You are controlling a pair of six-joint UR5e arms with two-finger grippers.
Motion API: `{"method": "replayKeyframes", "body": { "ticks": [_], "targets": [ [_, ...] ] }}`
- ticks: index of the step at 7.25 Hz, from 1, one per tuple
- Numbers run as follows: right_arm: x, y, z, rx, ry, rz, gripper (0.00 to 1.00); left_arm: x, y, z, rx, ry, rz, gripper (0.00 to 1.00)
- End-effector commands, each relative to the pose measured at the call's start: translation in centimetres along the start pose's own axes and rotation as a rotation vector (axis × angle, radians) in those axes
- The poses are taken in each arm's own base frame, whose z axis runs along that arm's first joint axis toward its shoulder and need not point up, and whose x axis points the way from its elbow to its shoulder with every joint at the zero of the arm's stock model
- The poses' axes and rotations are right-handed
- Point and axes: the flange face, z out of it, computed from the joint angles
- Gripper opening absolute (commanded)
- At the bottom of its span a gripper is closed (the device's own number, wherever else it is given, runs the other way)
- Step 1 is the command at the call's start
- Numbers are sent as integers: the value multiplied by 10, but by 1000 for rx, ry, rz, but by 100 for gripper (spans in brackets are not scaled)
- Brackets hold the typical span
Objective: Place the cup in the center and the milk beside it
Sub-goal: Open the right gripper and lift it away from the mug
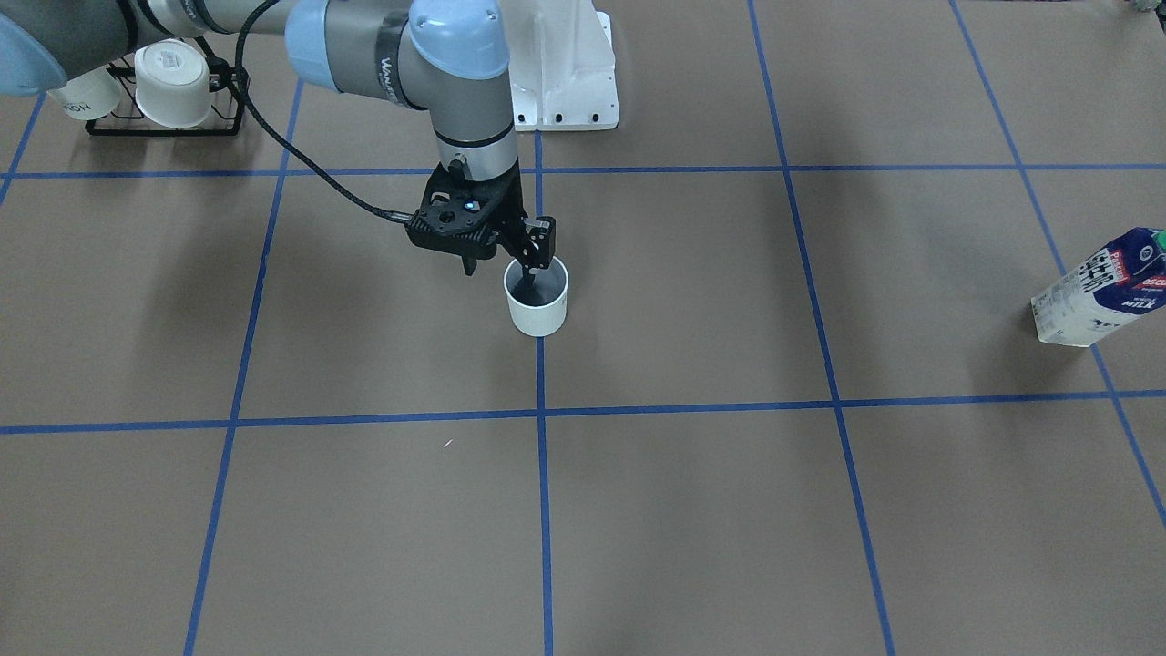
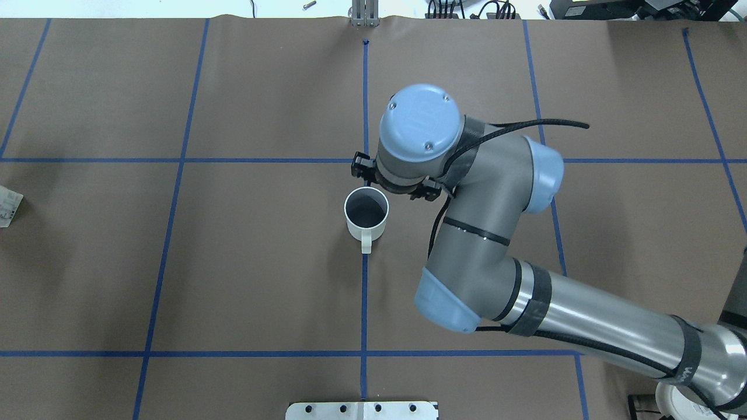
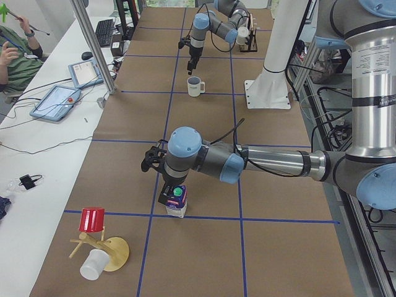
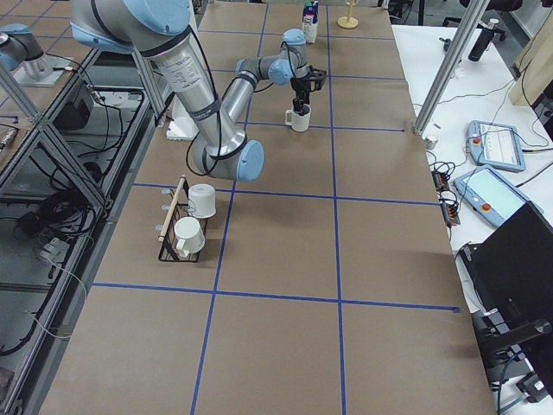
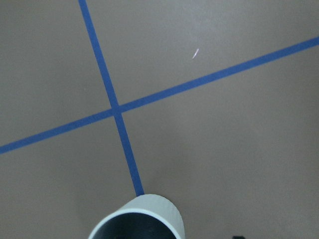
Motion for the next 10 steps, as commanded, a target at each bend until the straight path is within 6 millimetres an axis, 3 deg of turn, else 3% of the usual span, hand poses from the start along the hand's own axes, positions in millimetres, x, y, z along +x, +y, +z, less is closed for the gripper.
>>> {"method": "replayKeyframes", "body": {
  "ticks": [1, 2, 3, 4, 5, 6, 7, 8, 9, 10],
  "targets": [
    [43, -99, -40, -22, -20, -79, 100, 6, -4, -6, 14, 2, 11, 98],
    [93, -150, -46, -36, -1, -150, 100, 7, -5, -7, 22, 1, 20, 99],
    [141, -189, -50, -33, 25, -214, 100, 11, -12, -10, 42, 2, 41, 99],
    [203, -228, -54, -38, 53, -293, 100, 14, -21, -13, 51, 2, 53, 99],
    [279, -262, -64, -59, 69, -357, 100, 16, -25, -15, 57, 1, 64, 99],
    [356, -284, -76, -70, 84, -415, 100, 13, -24, -12, 50, 2, 57, 99],
    [445, -295, -84, -102, 92, -445, 100, 10, -18, -8, 42, 2, 53, 99],
    [542, -290, -92, -129, 118, -476, 100, 10, -17, -8, 39, 10, 50, 99],
    [624, -276, -99, -154, 147, -487, 100, 9, -15, -7, 38, 9, 46, 99],
    [682, -248, -88, -203, 183, -433, 100, 8, -13, -6, 36, 8, 37, 99]
  ]
}}
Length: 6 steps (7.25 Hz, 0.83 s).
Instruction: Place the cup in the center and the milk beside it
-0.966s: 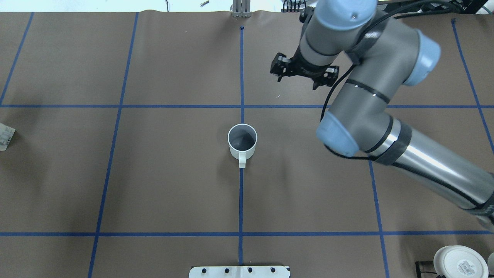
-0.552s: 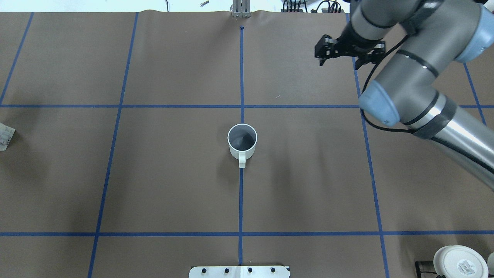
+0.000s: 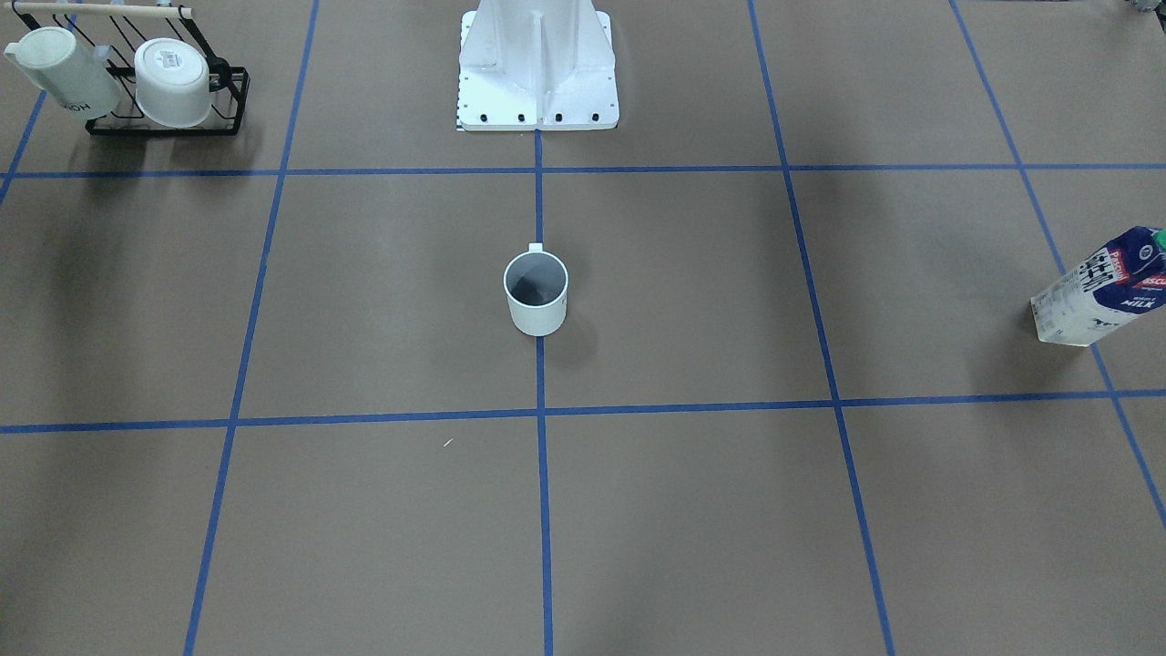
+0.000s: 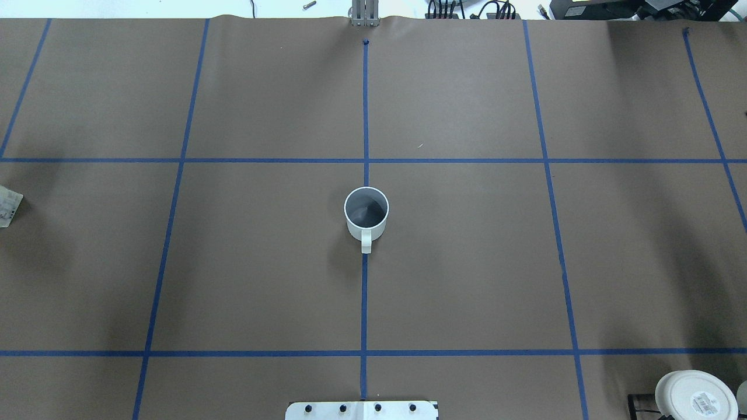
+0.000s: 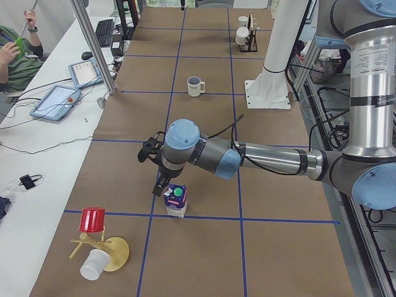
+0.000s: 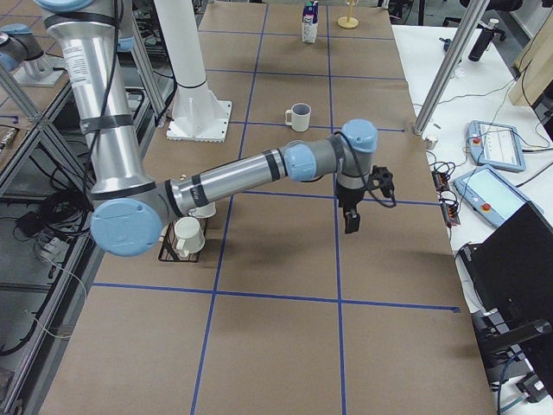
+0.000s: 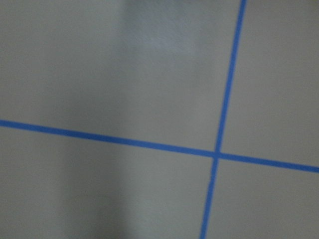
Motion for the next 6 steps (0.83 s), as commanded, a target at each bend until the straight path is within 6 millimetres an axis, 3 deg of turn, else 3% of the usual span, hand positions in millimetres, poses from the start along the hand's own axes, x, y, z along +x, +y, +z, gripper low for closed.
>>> {"method": "replayKeyframes", "body": {
  "ticks": [1, 2, 4, 5, 6],
  "targets": [
    [88, 100, 31, -89, 100, 29, 100, -6, 17, 8, -24, 3, -21, 99],
    [99, 108, 30, -99, 112, -75, 100, -9, 19, 10, -23, 1, -30, 99],
    [97, 106, 33, -101, 72, -92, 100, -17, 19, 25, -37, 6, -31, 98],
    [96, 106, 34, -99, 59, -89, 100, -14, 22, 42, -60, 20, -17, 98],
    [98, 107, 36, -101, 58, -87, 100, 2, 16, 57, -70, 28, -70, 98]
  ]
}}
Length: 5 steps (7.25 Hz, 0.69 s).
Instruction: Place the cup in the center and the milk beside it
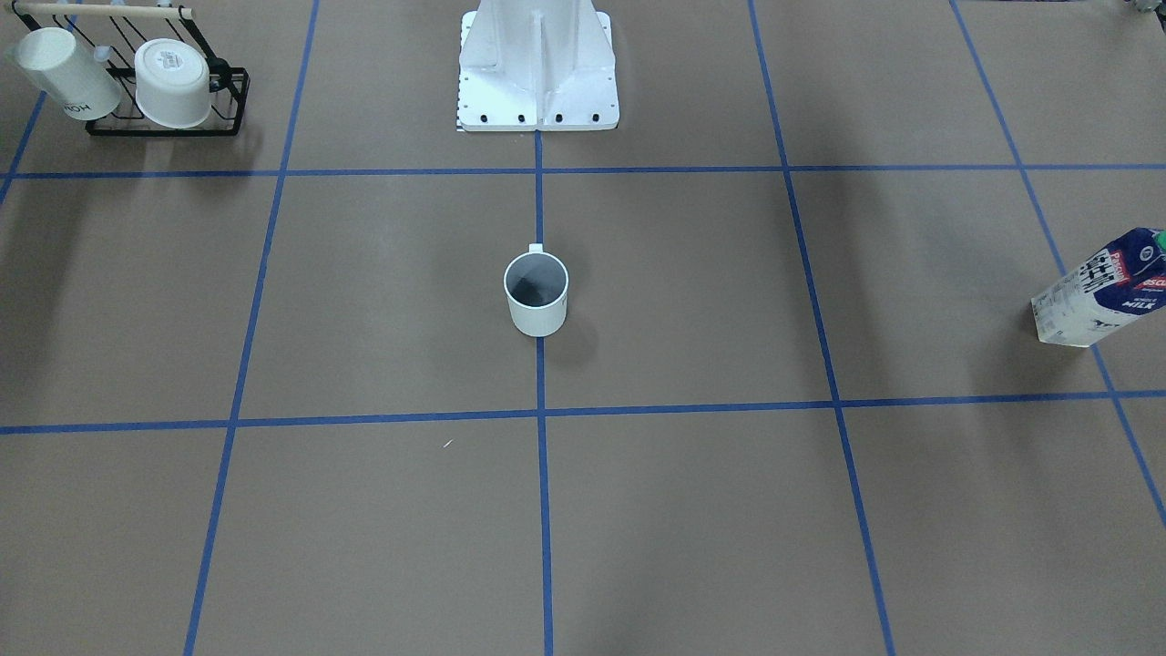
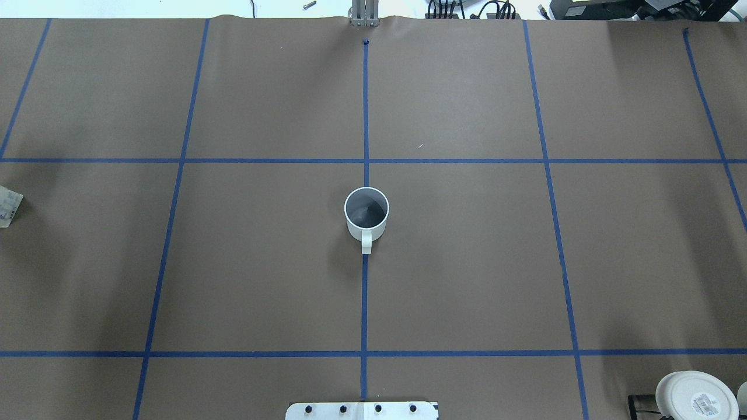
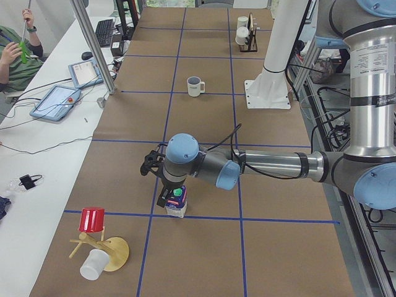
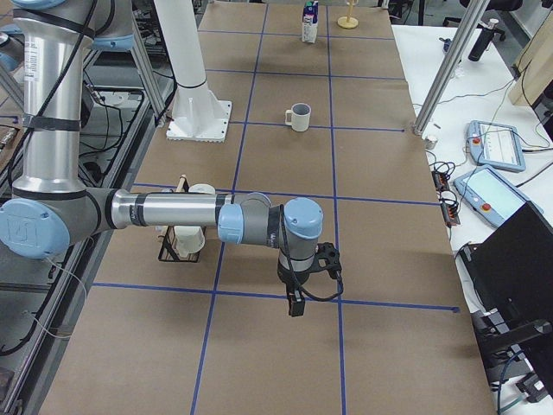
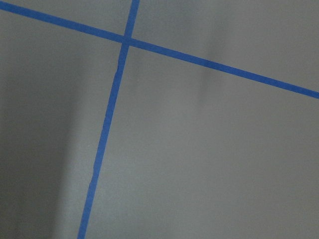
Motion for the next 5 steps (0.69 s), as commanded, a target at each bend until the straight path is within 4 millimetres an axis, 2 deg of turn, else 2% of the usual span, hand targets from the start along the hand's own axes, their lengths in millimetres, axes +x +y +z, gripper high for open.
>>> {"method": "replayKeyframes", "body": {
  "ticks": [1, 2, 3, 4, 5],
  "targets": [
    [0, 2, 2, 0, -10, 1, 100, 24, -3, 37, 1, 28, -64, 98],
    [0, 1, 1, 1, -10, 0, 100, 10, 7, 51, 12, 31, -64, 98],
    [0, 2, 2, -1, -9, 1, 100, 6, 11, 57, 11, 32, -61, 98],
    [0, 1, 1, 1, -8, 0, 100, 7, 13, 59, 4, 34, -61, 94],
    [1, 1, 2, -1, -9, 1, 100, 13, 12, 65, -5, 41, -71, 77]
  ]
}}
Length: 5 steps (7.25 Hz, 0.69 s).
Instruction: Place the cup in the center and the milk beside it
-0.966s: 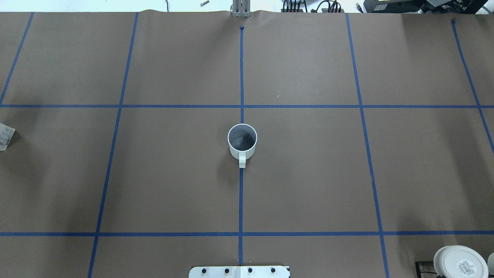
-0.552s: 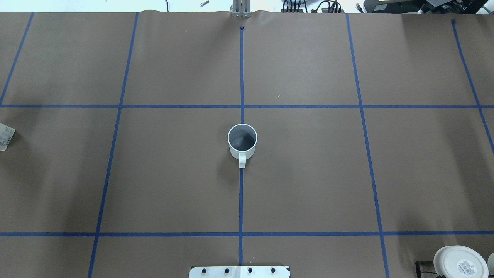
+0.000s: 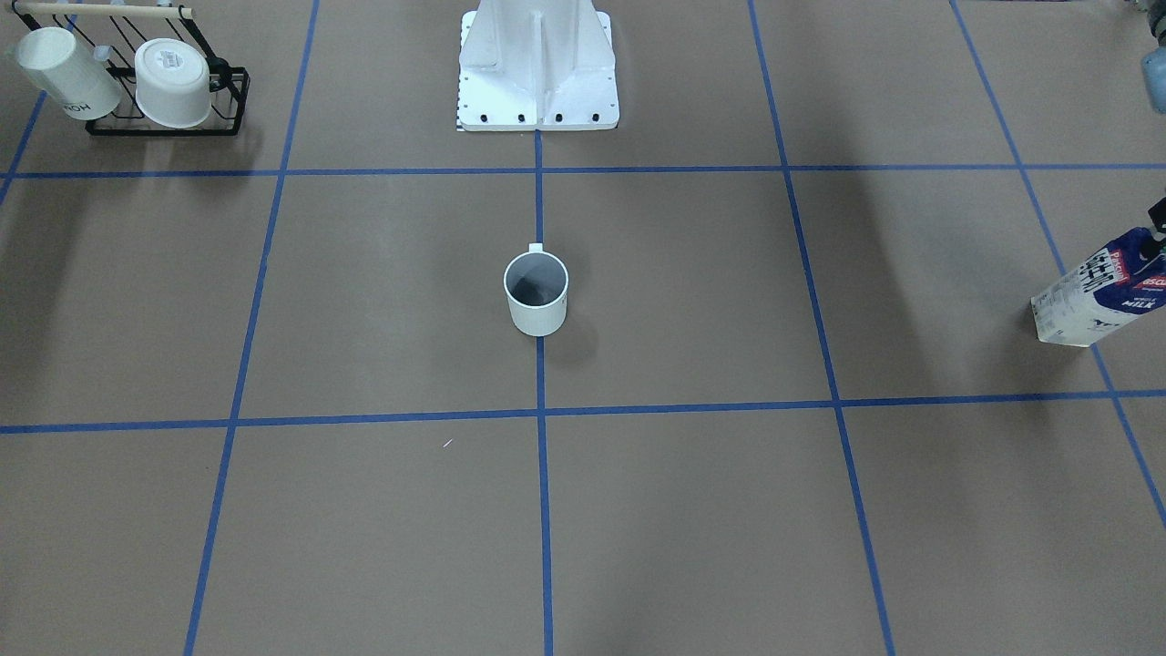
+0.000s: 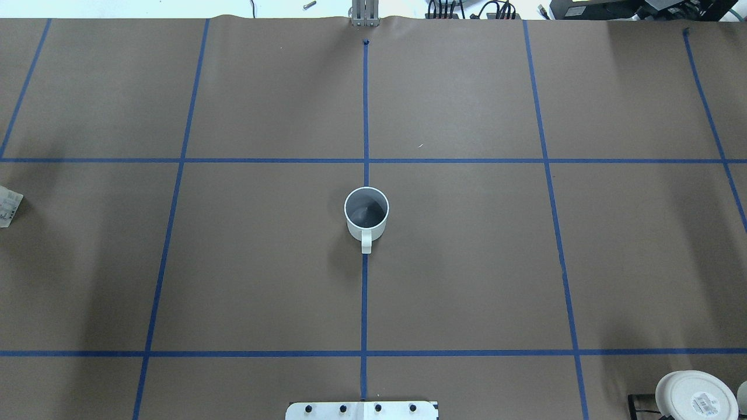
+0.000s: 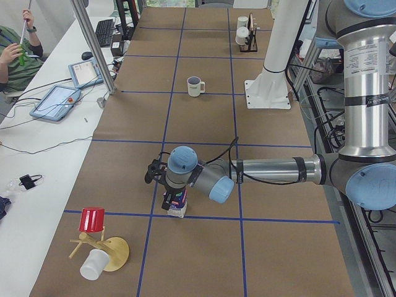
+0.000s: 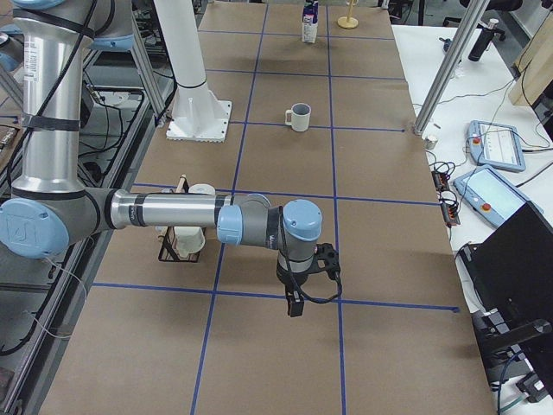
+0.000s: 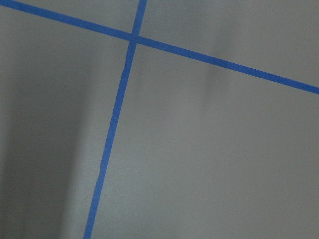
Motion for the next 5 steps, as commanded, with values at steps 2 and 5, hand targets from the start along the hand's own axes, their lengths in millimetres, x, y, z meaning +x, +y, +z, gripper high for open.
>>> {"method": "replayKeyframes", "body": {
  "ticks": [2, 5],
  "targets": [
    [2, -3, 2, -3, 1, 4, 100, 12, 1, 14, -15, 14, 11, 50],
    [2, -5, 0, 0, 3, 3, 100, 17, -2, 10, 3, 19, 32, 0]
  ]
}}
